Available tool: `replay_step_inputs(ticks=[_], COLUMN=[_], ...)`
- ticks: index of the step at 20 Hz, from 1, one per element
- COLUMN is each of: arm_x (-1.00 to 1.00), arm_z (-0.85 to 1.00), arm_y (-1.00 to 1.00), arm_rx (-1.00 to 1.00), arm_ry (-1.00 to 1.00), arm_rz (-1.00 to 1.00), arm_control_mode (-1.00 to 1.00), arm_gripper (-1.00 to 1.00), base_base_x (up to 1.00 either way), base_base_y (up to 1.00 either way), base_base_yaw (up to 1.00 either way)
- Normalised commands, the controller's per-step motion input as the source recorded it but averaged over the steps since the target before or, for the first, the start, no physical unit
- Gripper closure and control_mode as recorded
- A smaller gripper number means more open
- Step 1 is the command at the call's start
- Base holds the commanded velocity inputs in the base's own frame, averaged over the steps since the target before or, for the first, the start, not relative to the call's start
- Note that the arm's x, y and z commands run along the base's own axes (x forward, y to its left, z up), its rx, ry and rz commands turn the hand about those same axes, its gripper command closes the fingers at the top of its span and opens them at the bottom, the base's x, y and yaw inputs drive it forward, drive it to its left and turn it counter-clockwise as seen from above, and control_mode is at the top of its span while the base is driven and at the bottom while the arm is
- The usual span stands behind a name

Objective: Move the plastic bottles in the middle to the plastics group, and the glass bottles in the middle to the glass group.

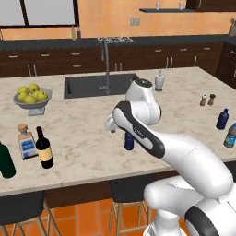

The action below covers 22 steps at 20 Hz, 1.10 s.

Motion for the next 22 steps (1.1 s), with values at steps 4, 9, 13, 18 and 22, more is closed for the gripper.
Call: replay_step_inputs(ticks=[4, 9, 13, 18, 22], arm_x=[0.31, 0.55, 0.66, 0.71, 0.50], arm_z=[-0.11, -0.11, -0.12, -0.18, -0.31], arm_y=[-0.79, -0.45, -0.24, -0.05, 0.04], arm_rx=[0.00, 0.00, 0.00, 0.00, 0.00], arm_ry=[0.00, 0.01, 0.02, 0.06, 0.18], arm_rz=[-0.34, -0.40, -0.28, -0.08, 0.00], arm_control_mode=[-1.00, -1.00, -1.00, -1.00, -1.00], arm_gripper=[-1.00, -1.00, -1.00, -1.00, -1.00], base_base_x=[0.00, 0.00, 0.00, 0.00, 0.00], base_base_y=[0.00, 0.00, 0.00, 0.00, 0.00], base_base_yaw=[0.00, 0.00, 0.00, 0.00, 0.00])
